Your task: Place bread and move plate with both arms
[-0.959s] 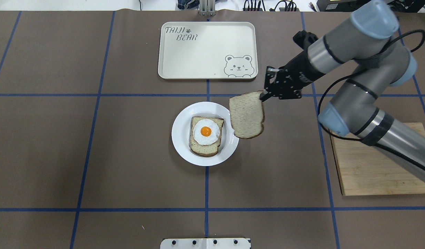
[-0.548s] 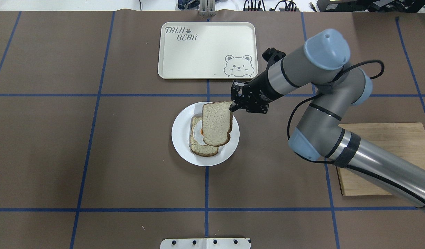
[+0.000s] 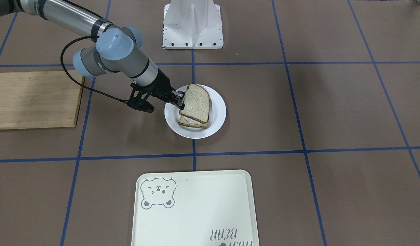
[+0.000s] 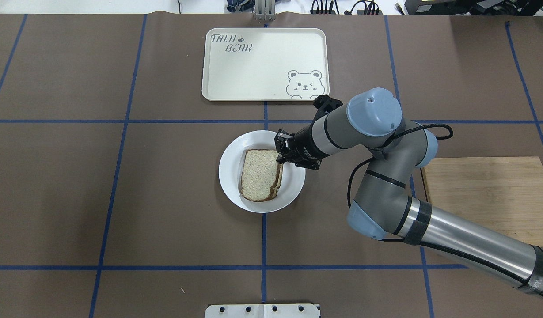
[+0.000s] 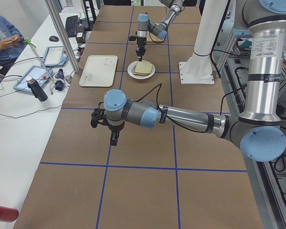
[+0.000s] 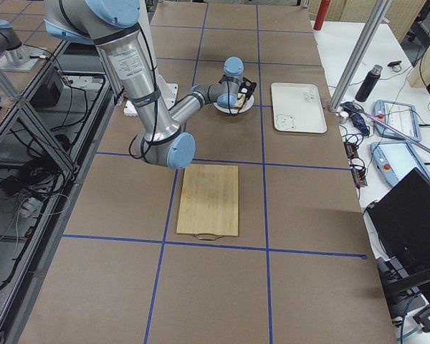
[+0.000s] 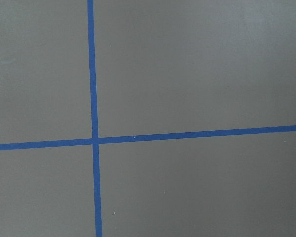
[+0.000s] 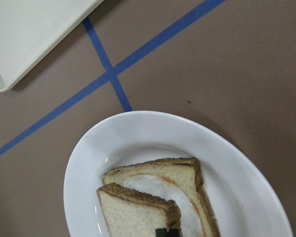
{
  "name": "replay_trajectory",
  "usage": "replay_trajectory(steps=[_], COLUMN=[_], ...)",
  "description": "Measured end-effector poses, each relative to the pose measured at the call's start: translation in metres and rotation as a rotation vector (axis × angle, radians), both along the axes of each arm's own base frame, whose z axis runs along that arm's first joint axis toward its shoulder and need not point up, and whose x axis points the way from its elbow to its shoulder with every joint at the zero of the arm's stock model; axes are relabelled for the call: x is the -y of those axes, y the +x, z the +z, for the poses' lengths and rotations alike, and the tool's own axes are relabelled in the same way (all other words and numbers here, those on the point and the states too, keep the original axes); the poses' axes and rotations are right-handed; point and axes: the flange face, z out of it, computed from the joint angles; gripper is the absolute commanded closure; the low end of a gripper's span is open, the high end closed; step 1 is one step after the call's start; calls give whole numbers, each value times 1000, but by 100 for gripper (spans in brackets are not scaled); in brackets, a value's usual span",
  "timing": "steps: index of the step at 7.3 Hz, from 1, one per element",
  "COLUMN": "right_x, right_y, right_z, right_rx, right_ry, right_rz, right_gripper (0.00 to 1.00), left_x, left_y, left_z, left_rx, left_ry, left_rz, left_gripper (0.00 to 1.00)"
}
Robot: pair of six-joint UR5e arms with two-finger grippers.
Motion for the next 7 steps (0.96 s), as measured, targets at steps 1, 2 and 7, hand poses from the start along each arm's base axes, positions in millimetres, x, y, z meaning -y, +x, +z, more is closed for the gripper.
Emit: replay_trajectory(steps=[1, 2, 7], right_x=[0, 0, 20], right_y=[-1, 0, 26], right_z=[1, 2, 24], right_rx=[-2, -4, -34], right_ry=[4, 9, 53], right_rz=[0, -1, -4], right_gripper=[75, 17, 0], left_x=[1, 3, 12], left_y=[6, 24, 237], left_z=[-1, -6, -130], left_rx=[-4, -17, -274], left_ry=[9, 9, -119], left_rz=[4, 4, -11], left_gripper=[1, 1, 10])
